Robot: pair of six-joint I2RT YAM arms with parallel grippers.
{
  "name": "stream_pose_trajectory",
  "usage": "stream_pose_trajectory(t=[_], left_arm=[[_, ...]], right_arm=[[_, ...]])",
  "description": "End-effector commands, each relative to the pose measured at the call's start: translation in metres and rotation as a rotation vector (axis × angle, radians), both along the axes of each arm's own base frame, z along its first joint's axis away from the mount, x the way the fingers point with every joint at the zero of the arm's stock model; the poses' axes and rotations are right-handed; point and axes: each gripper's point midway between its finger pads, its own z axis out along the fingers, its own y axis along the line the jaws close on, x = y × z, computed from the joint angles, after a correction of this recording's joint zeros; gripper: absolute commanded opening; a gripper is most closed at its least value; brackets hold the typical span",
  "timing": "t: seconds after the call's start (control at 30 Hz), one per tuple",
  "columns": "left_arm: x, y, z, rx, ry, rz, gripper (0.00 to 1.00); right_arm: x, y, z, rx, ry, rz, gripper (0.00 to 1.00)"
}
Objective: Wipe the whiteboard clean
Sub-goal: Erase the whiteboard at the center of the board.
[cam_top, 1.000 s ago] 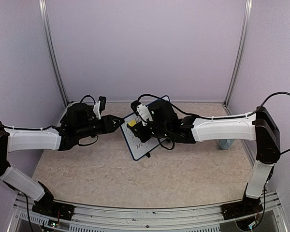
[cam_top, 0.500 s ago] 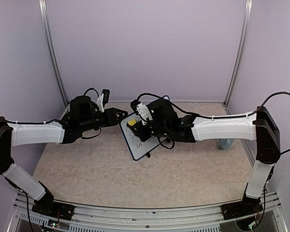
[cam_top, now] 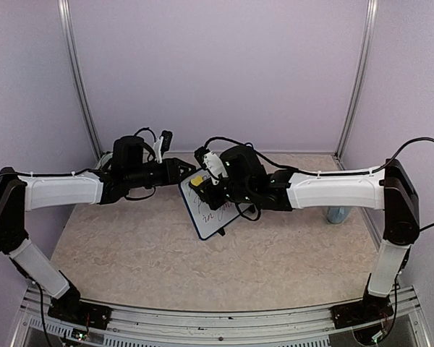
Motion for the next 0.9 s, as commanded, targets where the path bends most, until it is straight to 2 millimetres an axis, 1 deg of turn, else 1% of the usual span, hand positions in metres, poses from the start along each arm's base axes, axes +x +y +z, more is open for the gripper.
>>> stream_pose_trajectory(t=[0.0, 0.13, 0.2, 0.33, 0.5, 0.7, 0.87], left_arm=[[0.002, -0.003, 0.006, 0.032, -0.014, -0.008, 0.34], [0.002, -0.003, 0.004, 0.056, -0.005, -0.006, 0.33], [0.001, -0.004, 0.004, 0.061, -0.004, -0.008, 0.35], [-0.002, -0.006, 0.002, 0.075, -0.001, -0.018, 0.38], [-0.001, -0.008, -0.005, 0.111, 0.008, -0.013, 0.38], [0.002, -0.007, 0.0, 0.104, -0.007, -0.005, 0.26], [0.0, -0.011, -0.002, 0.103, -0.002, -0.017, 0.21]], right_arm=[[0.0, 0.004, 0.012, 0.009, -0.021, 0.0, 0.19], [0.0, 0.004, 0.011, 0.004, -0.019, -0.002, 0.19], [-0.001, 0.003, 0.01, 0.002, -0.018, -0.001, 0.19], [0.0, 0.001, 0.009, 0.0, -0.018, -0.007, 0.19], [-0.001, 0.001, 0.007, -0.001, -0.014, -0.008, 0.19], [-0.001, 0.002, 0.006, 0.0, -0.012, -0.004, 0.19], [0.0, 0.003, 0.006, 0.003, -0.013, -0.003, 0.19]])
